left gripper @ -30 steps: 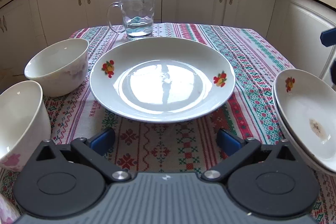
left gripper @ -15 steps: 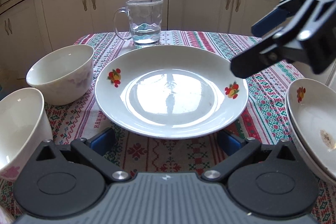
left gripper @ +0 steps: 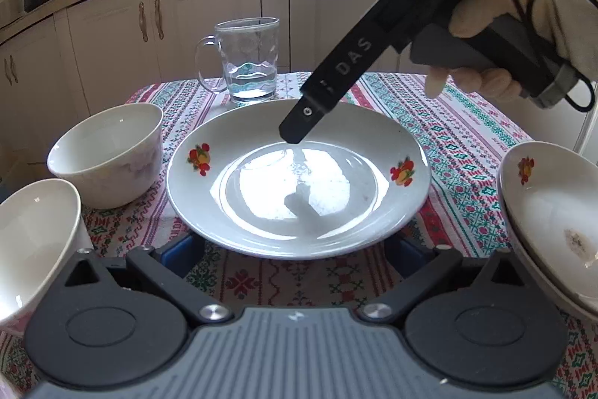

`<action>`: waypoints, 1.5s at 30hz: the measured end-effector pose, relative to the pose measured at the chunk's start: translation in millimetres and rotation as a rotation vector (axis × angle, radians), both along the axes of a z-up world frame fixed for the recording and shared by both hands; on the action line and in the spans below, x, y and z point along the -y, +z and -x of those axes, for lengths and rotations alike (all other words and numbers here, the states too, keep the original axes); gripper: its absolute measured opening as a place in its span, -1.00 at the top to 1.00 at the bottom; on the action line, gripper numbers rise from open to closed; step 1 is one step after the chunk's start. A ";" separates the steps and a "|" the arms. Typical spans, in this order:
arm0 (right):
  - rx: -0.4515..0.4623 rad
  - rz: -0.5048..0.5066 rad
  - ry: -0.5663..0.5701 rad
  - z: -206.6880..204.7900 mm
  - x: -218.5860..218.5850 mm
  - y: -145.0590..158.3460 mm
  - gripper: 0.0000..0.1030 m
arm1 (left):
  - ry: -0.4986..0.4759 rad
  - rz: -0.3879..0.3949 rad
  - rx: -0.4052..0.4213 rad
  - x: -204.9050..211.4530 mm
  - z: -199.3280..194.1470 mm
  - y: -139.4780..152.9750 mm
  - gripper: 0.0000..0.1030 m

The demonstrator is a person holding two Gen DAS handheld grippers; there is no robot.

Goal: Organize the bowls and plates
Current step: 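Move the right tool to the fruit-decal white plate's rim and close it, then lift the fruit-decal plate with the right tool and carry it over the stacked plates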

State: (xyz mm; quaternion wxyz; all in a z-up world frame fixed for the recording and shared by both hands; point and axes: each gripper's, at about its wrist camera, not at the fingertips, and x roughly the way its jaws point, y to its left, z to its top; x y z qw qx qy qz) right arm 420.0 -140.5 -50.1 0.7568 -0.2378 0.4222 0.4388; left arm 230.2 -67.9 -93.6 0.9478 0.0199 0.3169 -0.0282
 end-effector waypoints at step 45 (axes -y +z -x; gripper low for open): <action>-0.214 -0.082 0.009 2.2 22.7 9.9 -0.37 | -0.102 -0.114 0.002 2.5 25.5 21.4 -0.97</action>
